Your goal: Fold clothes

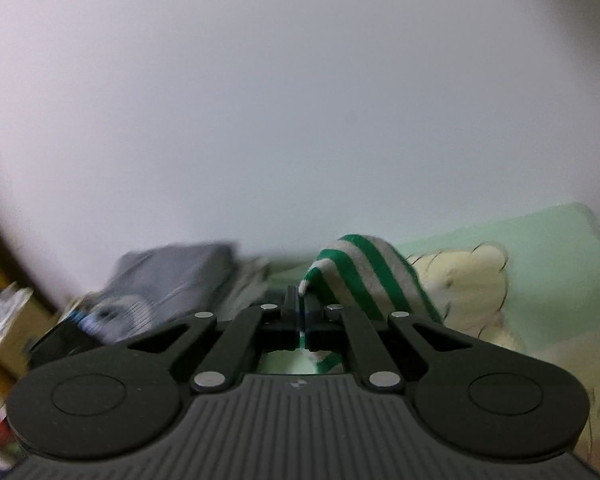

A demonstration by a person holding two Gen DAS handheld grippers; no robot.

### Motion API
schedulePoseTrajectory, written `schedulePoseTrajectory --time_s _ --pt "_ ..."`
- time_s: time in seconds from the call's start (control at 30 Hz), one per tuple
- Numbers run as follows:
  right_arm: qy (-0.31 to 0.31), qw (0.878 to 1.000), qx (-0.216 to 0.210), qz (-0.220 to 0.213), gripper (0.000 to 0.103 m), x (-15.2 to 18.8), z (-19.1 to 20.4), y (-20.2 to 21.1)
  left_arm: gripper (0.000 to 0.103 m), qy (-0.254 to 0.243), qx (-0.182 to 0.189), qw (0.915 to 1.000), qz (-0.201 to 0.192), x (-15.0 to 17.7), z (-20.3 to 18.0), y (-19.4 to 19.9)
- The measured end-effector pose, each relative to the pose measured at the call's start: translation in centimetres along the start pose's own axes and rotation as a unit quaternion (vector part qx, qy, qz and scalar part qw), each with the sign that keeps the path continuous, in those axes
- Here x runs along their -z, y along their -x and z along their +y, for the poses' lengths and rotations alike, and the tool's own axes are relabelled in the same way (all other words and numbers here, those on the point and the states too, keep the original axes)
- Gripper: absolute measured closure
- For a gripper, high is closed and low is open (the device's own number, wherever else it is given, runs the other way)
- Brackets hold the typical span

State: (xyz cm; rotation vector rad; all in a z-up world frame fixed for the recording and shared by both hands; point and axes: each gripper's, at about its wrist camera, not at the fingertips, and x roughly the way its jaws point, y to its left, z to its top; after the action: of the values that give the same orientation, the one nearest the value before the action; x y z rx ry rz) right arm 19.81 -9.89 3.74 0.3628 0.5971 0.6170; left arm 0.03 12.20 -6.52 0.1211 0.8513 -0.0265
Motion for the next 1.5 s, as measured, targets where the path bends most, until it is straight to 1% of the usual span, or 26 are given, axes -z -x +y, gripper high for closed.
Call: schedulePoseTrajectory --time_s 0.1,0.2,0.27,0.33,0.47,0.57,0.63,0.67,0.7,0.77,0.8,0.83,0.87,0.9,0.93,1.0,1.03,1.1,1.13,1.17,1.2,1.23,1.27,1.3,1.4,1.5 --pt "0.014 0.999 -0.031 0.011 0.1 2.7 1.8 3.9 0.006 0.019 0.003 0.9998 0.005 0.8 1.2 1.1" --pt "0.031 0.998 -0.049 0.029 0.1 6.1 3.6 7.1 0.005 0.029 0.004 0.9996 0.004 1.8 2.1 2.3" --pt "0.052 0.996 -0.051 0.046 0.1 8.6 4.7 9.0 0.005 0.029 0.004 0.9996 0.004 2.4 2.4 2.8" --pt "0.069 0.994 -0.048 0.072 0.1 11.3 5.6 10.6 0.004 0.028 0.005 0.9996 0.005 3.0 2.7 3.3" --pt "0.065 0.987 -0.029 0.142 0.1 17.1 6.7 11.9 0.004 0.024 0.013 0.9996 0.011 4.0 2.8 4.0" --pt "0.085 0.976 -0.003 0.202 0.101 21.2 7.2 12.0 0.004 0.008 0.03 0.9994 0.016 4.7 2.1 4.4" --pt "0.088 0.962 0.004 0.26 0.1 23.8 7.2 11.8 0.004 -0.005 0.046 0.9988 0.019 5.1 1.3 4.7" --pt "0.094 0.954 0.01 0.285 0.099 24.9 7.3 11.8 0.004 -0.015 0.052 0.9984 0.017 5.2 0.8 5.0" --pt "0.098 0.95 0.017 0.294 0.096 25.4 7.4 12.1 0.004 -0.026 0.055 0.998 0.013 5.4 0.3 5.3" --pt "0.096 0.956 0.03 0.275 0.095 25.2 7.2 13.3 0.004 -0.051 0.057 0.997 0.005 5.7 -0.8 5.7" --pt "0.09 0.96 0.039 0.261 0.086 25.0 6.9 14.0 0.004 -0.061 0.058 0.9964 0.002 5.8 -1.3 5.8" --pt "0.075 0.968 0.058 0.233 0.078 24.4 6.4 14.6 0.004 -0.067 0.061 0.9959 0.0 5.8 -1.8 5.9" --pt "0.054 0.974 0.083 0.204 0.059 23.5 5.7 14.7 0.004 -0.072 0.064 0.9953 -0.001 5.8 -2.2 5.9" --pt "0.03 0.978 0.106 0.178 0.053 22.8 5.0 14.5 0.004 -0.078 0.068 0.9947 -0.002 5.8 -2.7 6.0" --pt "0.008 0.98 0.125 0.156 0.053 22.1 4.3 14.0 0.004 -0.083 0.071 0.994 -0.003 5.8 -3.1 6.1" --pt "-0.029 0.981 0.146 0.126 0.053 21.2 2.9 12.3 0.004 -0.097 0.074 0.9926 -0.009 5.8 -4.0 6.3" --pt "-0.044 0.98 0.155 0.117 0.052 20.9 2.2 11.4 0.003 -0.104 0.074 0.9917 -0.013 5.8 -4.5 6.4" --pt "-0.057 0.978 0.163 0.12 0.052 20.8 1.0 9.4 0.003 -0.123 0.076 0.9893 -0.019 6.0 -5.4 6.6" --pt "-0.051 0.978 0.167 0.113 0.052 20.8 1.0 8.8 0.003 -0.133 0.079 0.9877 -0.022 6.1 -5.9 6.7" --pt "-0.043 0.978 0.173 0.106 0.05 20.8 1.0 8.4 0.003 -0.143 0.082 0.986 -0.025 6.3 -6.4 6.8" --pt "-0.037 0.977 0.181 0.104 0.055 20.7 1.2 8.1 0.003 -0.154 0.083 0.9842 -0.029 6.3 -7.0 6.9" --pt "-0.037 0.977 0.182 0.106 0.064 20.6 1.2 7.8 0.003 -0.164 0.085 0.9823 -0.033 6.4 -7.6 7.0" --pt "-0.04 0.977 0.178 0.106 0.091 20.4 1.2 7.6 0.003 -0.174 0.086 0.9802 -0.039 6.5 -8.2 7.1" --pt "-0.046 0.979 0.17 0.106 0.098 20.1 1.1 7.7 0.003 -0.186 0.084 0.9777 -0.05 6.7 -8.7 7.4" --pt "-0.061 0.98 0.158 0.102 0.098 19.6 1.3 8.7 0.003 -0.226 0.082 0.9672 -0.081 6.9 -10.5 7.7" --pt "-0.086 0.983 0.13 0.092 0.098 19.1 1.5 11.0 0.003 -0.267 0.088 0.9547 -0.099 6.5 -12.5 7.2"
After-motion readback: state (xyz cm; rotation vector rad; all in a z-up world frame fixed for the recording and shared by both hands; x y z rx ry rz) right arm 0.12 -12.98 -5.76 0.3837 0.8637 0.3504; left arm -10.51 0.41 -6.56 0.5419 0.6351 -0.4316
